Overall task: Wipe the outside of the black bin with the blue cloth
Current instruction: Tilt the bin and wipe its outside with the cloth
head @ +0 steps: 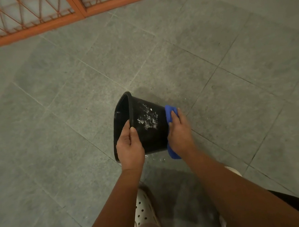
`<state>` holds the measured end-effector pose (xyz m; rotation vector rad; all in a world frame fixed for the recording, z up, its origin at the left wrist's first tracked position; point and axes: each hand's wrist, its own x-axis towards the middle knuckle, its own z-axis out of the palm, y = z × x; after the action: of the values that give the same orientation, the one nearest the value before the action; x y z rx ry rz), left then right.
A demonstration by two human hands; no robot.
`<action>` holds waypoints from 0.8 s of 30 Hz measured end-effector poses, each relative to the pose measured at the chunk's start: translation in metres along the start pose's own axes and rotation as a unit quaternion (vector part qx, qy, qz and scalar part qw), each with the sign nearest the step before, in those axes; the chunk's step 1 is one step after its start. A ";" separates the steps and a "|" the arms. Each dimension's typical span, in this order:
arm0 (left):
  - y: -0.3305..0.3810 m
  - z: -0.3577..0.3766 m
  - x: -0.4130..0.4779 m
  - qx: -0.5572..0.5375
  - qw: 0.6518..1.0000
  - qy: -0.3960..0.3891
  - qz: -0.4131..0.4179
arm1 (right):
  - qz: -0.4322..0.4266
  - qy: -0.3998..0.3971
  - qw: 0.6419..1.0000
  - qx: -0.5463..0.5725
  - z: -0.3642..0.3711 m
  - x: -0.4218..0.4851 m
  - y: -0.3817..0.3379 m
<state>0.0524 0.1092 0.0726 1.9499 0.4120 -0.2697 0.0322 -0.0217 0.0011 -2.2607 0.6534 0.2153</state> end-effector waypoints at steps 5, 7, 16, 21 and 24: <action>0.002 -0.002 0.010 0.021 1.000 -0.017 0.001 | -0.046 0.067 0.992 0.099 0.012 -0.035 -0.017; 0.003 -0.005 0.010 0.027 0.999 -0.031 0.007 | -0.090 0.055 0.988 0.109 0.013 -0.037 -0.024; 0.005 -0.004 0.007 0.003 1.000 -0.021 -0.001 | 0.017 0.029 0.999 0.016 0.006 -0.006 -0.021; 0.008 -0.009 0.012 0.001 0.999 -0.043 -0.012 | -0.110 0.049 0.988 0.092 0.010 -0.035 -0.027; 0.009 -0.011 0.012 0.008 0.998 -0.060 -0.009 | -0.155 0.038 0.985 0.070 0.008 -0.022 -0.028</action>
<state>0.0671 0.1176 0.0801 1.9360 0.3512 -0.4006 0.0285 0.0086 0.0210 -2.2058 0.3352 -0.0681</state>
